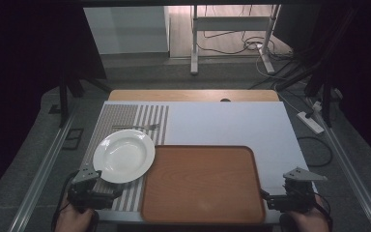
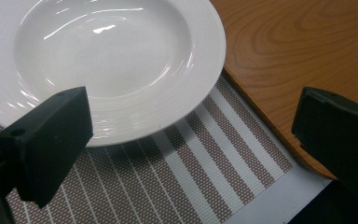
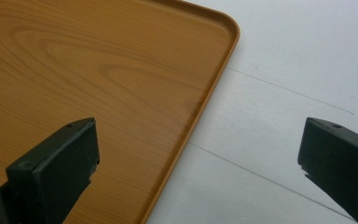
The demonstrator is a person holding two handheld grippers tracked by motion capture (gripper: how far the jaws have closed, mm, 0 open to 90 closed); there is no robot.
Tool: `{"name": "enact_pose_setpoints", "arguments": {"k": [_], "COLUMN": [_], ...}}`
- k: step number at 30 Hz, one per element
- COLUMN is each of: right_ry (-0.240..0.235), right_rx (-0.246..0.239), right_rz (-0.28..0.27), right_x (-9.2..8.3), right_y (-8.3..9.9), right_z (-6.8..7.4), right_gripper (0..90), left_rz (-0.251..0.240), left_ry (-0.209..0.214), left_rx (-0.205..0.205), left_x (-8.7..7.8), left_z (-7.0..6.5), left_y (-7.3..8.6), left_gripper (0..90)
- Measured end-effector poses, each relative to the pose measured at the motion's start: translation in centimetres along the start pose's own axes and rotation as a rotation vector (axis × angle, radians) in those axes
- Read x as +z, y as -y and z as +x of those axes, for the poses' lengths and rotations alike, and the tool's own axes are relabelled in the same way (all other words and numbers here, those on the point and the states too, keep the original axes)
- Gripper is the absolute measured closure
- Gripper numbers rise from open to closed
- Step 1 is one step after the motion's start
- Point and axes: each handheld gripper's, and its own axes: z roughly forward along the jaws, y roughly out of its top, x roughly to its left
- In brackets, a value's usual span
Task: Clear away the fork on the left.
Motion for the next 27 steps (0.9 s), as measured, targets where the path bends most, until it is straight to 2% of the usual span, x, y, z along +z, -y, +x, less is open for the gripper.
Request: {"name": "enact_pose_setpoints", "arguments": {"k": [6, 12, 15, 19, 27], "right_ry": [-0.001, -0.001, -0.003, -0.004, -0.005], "right_rx": [-0.001, -0.003, -0.008, -0.011, -0.016], "right_rz": [0.001, 0.003, 0.004, 0.007, 0.013], "right_x": [0.0, 0.0, 0.1, 0.1, 0.1], "right_y": [0.0, 0.0, 0.0, 0.0, 0.0], "right_z": [0.0, 0.1, 0.1, 0.1, 0.2], "right_gripper": [0.0, 0.0, 0.0, 0.0, 0.0], "left_rz": [0.019, -0.006, -0.008, 0.008, 0.035], "left_ry": [0.005, 0.014, 0.038, 0.039, 0.035], "left_rx": [-0.006, -0.005, -0.034, -0.048, -0.033], "left_x": [0.1, 0.2, 0.6, 1.1, 2.2], "left_z": [0.1, 0.3, 0.8, 1.1, 1.1], "left_y": [-0.2, -0.8, -1.0, -1.3, -1.9], "left_gripper": [0.0, 0.0, 0.0, 0.0, 0.0]}}
